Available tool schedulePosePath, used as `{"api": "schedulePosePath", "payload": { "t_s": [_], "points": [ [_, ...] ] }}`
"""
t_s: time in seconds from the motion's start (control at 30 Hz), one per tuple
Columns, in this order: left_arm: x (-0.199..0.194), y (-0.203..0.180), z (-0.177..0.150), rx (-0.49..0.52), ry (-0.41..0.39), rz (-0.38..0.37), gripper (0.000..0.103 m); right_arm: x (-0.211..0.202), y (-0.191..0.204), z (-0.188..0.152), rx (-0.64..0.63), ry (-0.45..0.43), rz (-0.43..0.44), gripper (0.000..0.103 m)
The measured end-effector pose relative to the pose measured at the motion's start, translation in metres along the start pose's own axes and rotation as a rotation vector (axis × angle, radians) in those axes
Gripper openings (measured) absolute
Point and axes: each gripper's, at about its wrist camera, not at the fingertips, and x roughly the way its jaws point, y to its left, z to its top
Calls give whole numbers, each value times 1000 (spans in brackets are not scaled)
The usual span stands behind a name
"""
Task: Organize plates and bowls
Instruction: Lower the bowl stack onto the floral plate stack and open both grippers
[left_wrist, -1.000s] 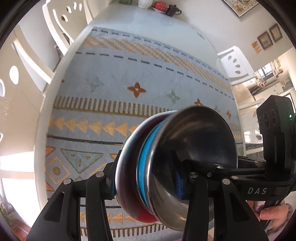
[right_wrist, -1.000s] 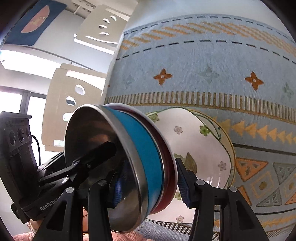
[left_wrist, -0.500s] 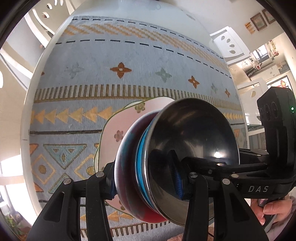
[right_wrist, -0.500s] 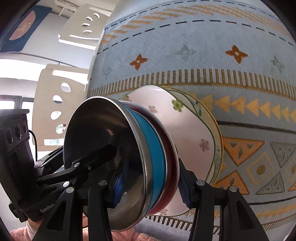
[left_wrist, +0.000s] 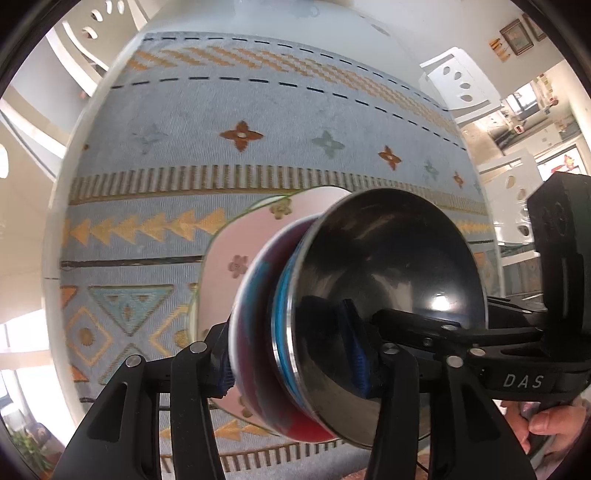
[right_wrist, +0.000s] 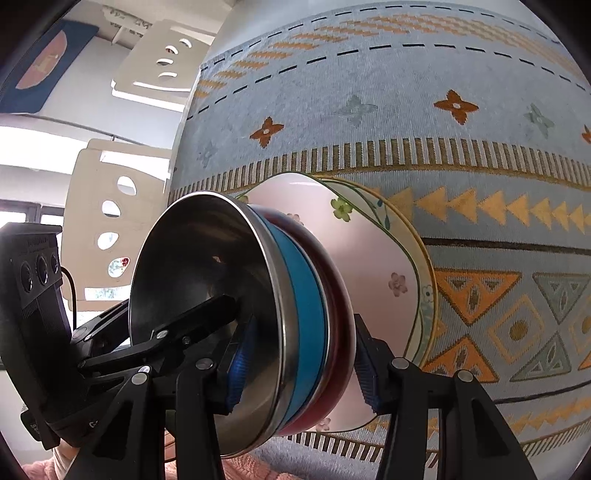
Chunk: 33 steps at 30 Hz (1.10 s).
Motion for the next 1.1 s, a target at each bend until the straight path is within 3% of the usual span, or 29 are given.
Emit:
{"api": "schedulePosePath", "payload": {
  "t_s": [0.4,0.53,0.63,0.67,0.77,0.93,1.1],
  "points": [
    [-37,-14,-1,57,-70,99,49,-25,15,-14,-14,-49,-64,54],
    [-53,-15,-6,50,-78,126,50,-42,26,-26,-49,-85,-148,55],
    [-68,-15,-11,49,-115,141,65,-62,36,-36,-84,-129,-221,55],
    [-72,-16,-14,51,-131,152,65,-70,39,-41,-96,-149,-238,56],
    [-78,-17,-27,59,-147,180,65,-87,44,-56,-90,-206,-272,81],
    [-76,-16,-40,32,-165,178,65,-83,48,-83,-105,-201,-260,82],
    [-69,-22,-41,49,-169,211,65,-72,48,-85,-149,-175,-282,82]
  ]
}}
